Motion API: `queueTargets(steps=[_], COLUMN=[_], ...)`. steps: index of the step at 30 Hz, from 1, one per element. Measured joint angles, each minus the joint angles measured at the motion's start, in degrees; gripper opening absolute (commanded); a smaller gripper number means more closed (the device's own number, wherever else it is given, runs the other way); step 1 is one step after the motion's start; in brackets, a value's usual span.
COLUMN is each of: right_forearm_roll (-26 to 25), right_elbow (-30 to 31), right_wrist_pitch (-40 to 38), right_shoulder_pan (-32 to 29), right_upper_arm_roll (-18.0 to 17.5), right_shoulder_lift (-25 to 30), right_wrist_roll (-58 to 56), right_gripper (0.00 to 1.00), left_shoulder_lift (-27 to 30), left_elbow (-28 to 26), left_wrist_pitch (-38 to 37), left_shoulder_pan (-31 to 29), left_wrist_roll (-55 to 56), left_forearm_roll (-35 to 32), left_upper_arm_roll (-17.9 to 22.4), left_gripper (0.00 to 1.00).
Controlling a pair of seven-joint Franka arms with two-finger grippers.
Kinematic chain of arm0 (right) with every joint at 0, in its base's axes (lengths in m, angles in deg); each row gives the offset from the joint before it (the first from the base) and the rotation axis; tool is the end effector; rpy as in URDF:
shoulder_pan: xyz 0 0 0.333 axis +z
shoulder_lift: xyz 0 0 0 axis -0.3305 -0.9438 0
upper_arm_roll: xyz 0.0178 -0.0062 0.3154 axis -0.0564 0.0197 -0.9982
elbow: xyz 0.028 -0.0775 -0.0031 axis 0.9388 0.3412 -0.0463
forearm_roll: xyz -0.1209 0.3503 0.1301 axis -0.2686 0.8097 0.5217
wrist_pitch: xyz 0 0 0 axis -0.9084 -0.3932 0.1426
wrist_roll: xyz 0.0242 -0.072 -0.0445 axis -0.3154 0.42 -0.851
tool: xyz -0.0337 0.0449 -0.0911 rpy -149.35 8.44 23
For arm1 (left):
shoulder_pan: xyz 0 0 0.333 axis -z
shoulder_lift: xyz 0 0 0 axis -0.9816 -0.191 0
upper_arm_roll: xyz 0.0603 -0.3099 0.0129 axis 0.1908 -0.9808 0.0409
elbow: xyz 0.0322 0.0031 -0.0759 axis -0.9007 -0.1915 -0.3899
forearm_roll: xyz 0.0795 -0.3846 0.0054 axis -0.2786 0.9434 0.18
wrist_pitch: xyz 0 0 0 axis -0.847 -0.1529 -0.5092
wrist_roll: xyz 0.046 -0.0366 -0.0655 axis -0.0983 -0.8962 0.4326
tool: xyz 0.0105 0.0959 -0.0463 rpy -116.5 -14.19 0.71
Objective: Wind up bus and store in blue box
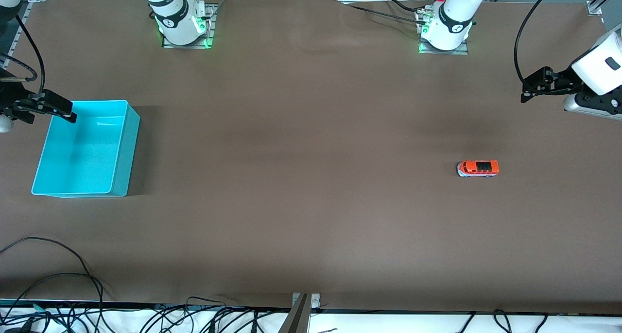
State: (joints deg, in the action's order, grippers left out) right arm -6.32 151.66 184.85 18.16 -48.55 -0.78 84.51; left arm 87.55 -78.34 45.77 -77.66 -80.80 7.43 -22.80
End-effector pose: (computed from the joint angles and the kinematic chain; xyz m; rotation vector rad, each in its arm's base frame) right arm 0.5838 -0.0333 0.5837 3.1406 0.0450 0.0209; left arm 0.5498 -0.0103 0.6028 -3.1245 0.2890 0.1168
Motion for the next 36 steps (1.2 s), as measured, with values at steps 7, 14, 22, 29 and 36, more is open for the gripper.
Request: queueTargets(steps=[7, 14, 22, 29, 36], right_forearm_roll=[0.0, 0.0, 0.0, 0.0, 0.0], right_elbow=[0.0, 0.0, 0.0, 0.0, 0.0], right_wrist_pitch=[0.0, 0.0, 0.0, 0.0, 0.0], right_shoulder_pan=[0.0, 0.0, 0.0, 0.0, 0.0], right_upper_arm_roll=[0.0, 0.0, 0.0, 0.0, 0.0], right_shoulder_lift=[0.0, 0.0, 0.0, 0.0, 0.0], right_wrist_roll=[0.0, 0.0, 0.0, 0.0, 0.0], right_gripper=[1.00, 1.00, 1.00, 1.00, 1.00], left_shoulder_lift=[0.0, 0.0, 0.0, 0.0, 0.0], left_elbow=[0.0, 0.0, 0.0, 0.0, 0.0], left_wrist_pitch=[0.0, 0.0, 0.0, 0.0, -0.9], left_shoulder_pan=[0.0, 0.0, 0.0, 0.0, 0.0], left_wrist_roll=[0.0, 0.0, 0.0, 0.0, 0.0], left_forearm_roll=[0.0, 0.0, 0.0, 0.0, 0.0], left_upper_arm_roll=[0.0, 0.0, 0.0, 0.0, -0.1], left_gripper=[1.00, 1.00, 1.00, 1.00, 1.00])
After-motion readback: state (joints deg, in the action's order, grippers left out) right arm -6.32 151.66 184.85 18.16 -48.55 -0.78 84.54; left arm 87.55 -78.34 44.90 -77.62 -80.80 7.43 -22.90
